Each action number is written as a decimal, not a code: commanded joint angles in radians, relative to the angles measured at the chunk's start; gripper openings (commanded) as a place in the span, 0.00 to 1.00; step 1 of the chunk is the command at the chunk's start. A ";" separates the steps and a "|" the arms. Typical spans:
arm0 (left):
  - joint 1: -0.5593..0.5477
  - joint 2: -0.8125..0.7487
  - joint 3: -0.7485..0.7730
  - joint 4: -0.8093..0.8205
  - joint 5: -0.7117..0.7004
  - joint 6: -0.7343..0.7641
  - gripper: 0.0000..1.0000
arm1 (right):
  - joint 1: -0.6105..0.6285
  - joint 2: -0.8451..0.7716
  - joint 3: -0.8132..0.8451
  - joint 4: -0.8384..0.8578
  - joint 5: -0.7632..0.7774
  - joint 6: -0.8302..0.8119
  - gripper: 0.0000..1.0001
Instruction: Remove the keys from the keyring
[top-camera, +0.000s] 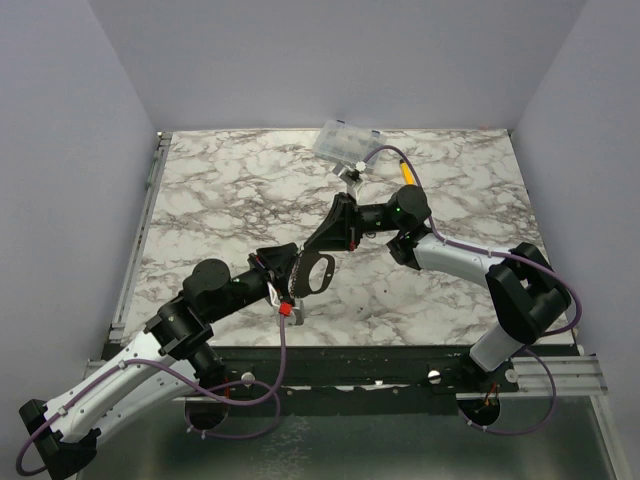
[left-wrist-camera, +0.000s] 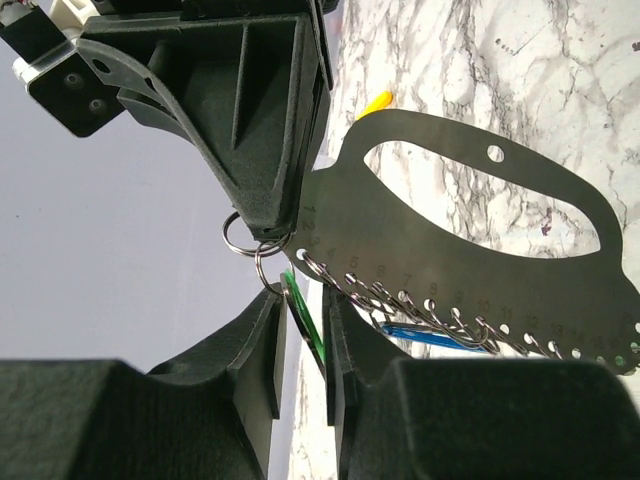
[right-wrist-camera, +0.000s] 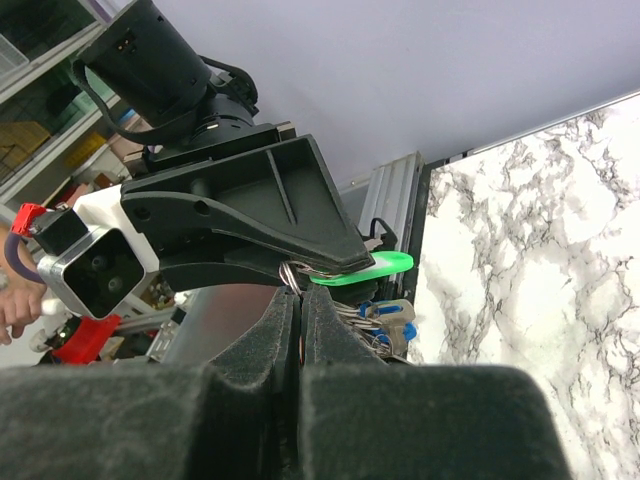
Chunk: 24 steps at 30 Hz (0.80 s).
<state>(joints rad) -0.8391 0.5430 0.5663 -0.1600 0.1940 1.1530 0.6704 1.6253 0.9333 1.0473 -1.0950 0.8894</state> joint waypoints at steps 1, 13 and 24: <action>-0.010 -0.002 -0.007 -0.086 0.053 -0.015 0.21 | 0.000 -0.035 0.048 0.073 0.030 0.005 0.01; -0.010 -0.011 -0.014 -0.122 -0.019 0.115 0.00 | -0.028 -0.033 0.036 -0.039 0.194 0.116 0.01; -0.010 0.041 -0.045 -0.112 -0.067 0.373 0.00 | -0.027 -0.015 0.035 -0.013 0.225 0.242 0.01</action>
<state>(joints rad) -0.8391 0.5808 0.5682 -0.1730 0.1101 1.3994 0.6476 1.6249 0.9333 0.9363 -0.9718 1.0592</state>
